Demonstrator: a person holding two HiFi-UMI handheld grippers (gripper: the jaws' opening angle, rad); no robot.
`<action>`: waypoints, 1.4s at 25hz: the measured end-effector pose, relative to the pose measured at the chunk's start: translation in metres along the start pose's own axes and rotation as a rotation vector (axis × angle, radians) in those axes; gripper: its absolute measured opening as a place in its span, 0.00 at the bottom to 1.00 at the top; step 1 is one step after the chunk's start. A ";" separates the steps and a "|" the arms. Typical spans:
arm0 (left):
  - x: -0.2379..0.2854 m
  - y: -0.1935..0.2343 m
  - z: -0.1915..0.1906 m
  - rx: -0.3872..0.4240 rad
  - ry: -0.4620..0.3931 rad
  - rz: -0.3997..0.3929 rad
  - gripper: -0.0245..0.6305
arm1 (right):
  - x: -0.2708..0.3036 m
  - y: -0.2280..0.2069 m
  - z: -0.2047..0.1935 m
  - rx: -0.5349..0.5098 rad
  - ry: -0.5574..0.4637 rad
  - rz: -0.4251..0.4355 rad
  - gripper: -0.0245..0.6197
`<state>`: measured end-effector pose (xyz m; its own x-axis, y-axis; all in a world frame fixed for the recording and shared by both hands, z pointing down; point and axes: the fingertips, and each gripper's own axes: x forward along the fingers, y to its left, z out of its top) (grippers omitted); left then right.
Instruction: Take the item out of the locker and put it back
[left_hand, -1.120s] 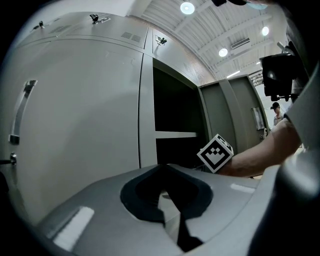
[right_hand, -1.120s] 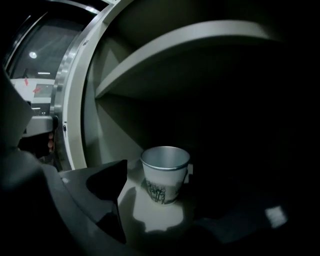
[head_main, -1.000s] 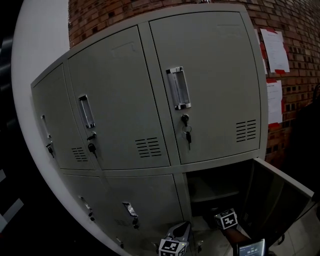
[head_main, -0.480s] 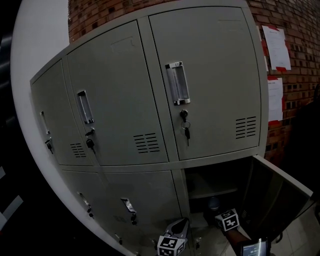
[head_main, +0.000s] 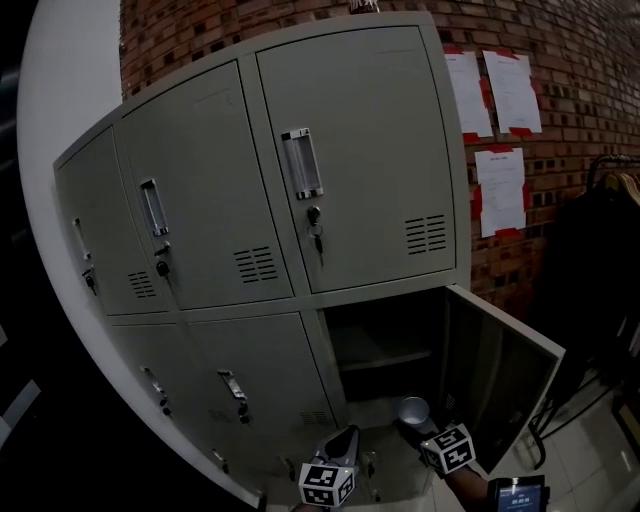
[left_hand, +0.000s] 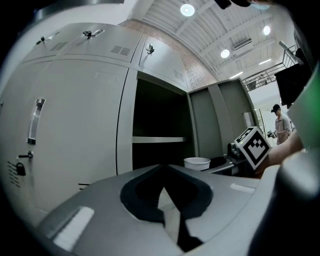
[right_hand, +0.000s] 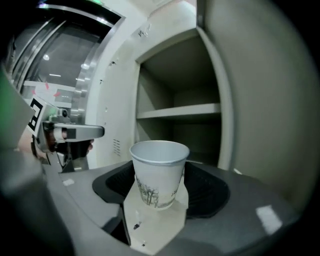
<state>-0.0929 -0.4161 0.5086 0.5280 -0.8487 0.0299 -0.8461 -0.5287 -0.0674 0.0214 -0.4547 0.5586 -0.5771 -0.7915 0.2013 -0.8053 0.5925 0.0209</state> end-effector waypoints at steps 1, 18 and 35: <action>-0.006 -0.008 0.000 0.001 0.001 0.002 0.04 | -0.012 0.005 -0.001 0.001 -0.004 0.004 0.50; -0.117 -0.116 0.002 -0.019 0.006 0.081 0.04 | -0.179 0.081 -0.010 -0.014 -0.032 0.098 0.50; -0.158 -0.113 0.010 -0.001 -0.001 0.043 0.04 | -0.219 0.118 -0.009 -0.008 -0.049 0.038 0.50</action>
<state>-0.0804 -0.2219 0.5016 0.4910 -0.8708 0.0257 -0.8682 -0.4916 -0.0674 0.0539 -0.2105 0.5256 -0.6134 -0.7745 0.1543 -0.7816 0.6233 0.0216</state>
